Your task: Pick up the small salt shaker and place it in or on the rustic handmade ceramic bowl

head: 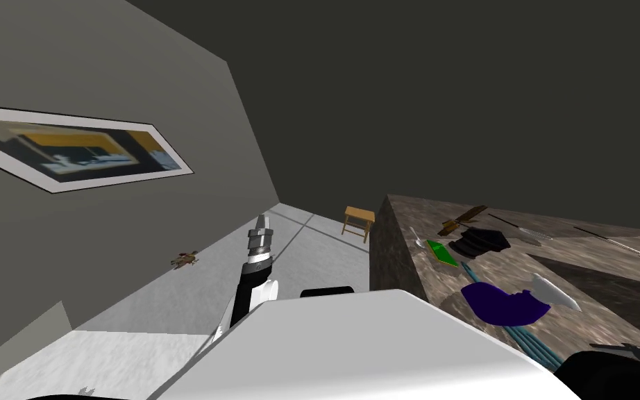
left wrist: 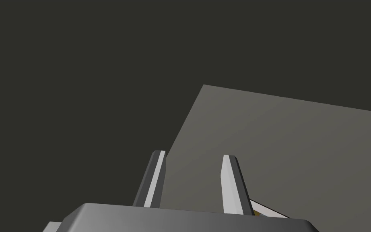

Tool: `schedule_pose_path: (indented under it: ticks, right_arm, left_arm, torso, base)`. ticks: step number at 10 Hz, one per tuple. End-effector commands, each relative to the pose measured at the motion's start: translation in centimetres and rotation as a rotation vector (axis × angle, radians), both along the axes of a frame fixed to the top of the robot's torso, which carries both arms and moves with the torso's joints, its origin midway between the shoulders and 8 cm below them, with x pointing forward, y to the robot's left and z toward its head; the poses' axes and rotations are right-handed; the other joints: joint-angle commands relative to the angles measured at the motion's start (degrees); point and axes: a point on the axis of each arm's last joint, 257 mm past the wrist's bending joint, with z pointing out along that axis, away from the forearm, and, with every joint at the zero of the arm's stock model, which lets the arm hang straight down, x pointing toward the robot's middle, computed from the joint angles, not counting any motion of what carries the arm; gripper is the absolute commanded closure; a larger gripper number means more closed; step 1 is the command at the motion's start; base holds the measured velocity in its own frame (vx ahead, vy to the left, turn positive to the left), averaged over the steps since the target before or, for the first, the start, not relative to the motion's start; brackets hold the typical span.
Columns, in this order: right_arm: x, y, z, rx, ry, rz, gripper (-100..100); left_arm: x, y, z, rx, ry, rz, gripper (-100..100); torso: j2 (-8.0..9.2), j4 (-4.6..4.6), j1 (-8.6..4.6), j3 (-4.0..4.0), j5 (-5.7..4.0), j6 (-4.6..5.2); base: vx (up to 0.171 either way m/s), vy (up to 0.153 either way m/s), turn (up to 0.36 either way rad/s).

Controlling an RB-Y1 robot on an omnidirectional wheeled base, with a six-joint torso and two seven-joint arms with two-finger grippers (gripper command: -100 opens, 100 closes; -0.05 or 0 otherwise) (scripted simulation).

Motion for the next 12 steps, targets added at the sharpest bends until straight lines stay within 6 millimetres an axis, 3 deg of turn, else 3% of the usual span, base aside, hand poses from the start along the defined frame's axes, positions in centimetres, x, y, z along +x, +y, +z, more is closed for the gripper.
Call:
schedule_pose_path:
  ticks: [1, 7, 9, 10, 11, 12]
  right_arm:
    - [0.3, 0.8, -0.2, 0.037, -0.027, -0.049, -100]
    - [2.0, 3.6, -0.5, 0.179, -0.136, -0.22, -100]
    - [2.0, 3.6, -0.4, 0.182, -0.139, -0.225, -100]
    - [2.0, 3.7, -0.4, 0.186, -0.139, -0.228, 0]
    - [1.0, 3.9, -1.8, 0.179, -0.134, -0.243, -100]
    - [0.9, 3.9, -2.0, 0.178, -0.133, -0.245, -100]
  left_arm:
    - [0.0, 0.0, 0.0, 0.0, 0.0, 0.0, 0]
    - [0.0, 0.0, 0.0, 0.0, 0.0, 0.0, 0]
    - [0.0, 0.0, 0.0, 0.0, 0.0, 0.0, 0]
    - [0.0, 0.0, 0.0, 0.0, 0.0, 0.0, 0]
    - [0.0, 0.0, 0.0, 0.0, 0.0, 0.0, 0]
    - [0.0, 0.0, 0.0, 0.0, 0.0, 0.0, 0]
  torso:
    - [0.0, 0.0, 0.0, 0.0, 0.0, 0.0]
    - [0.14, 0.04, -0.07, 0.09, -0.03, 0.01]
    - [-0.04, 0.0, 0.12, -0.01, 0.0, -0.04]
    - [-0.3, -0.06, 0.37, -0.16, 0.07, 0.0]
    - [-0.43, -0.09, 0.46, -0.24, 0.1, -0.01]
    - [-0.56, -0.12, 0.51, -0.31, 0.1, -0.04]
  base:
    - [-0.114, -0.11, 0.049]
    - [-0.126, -0.131, 0.064]
    - [-0.062, -0.044, 0.092]
    - [0.0, 0.0, 0.0]
    - [0.026, 0.011, 0.123]
    - [0.04, 0.016, 0.072]
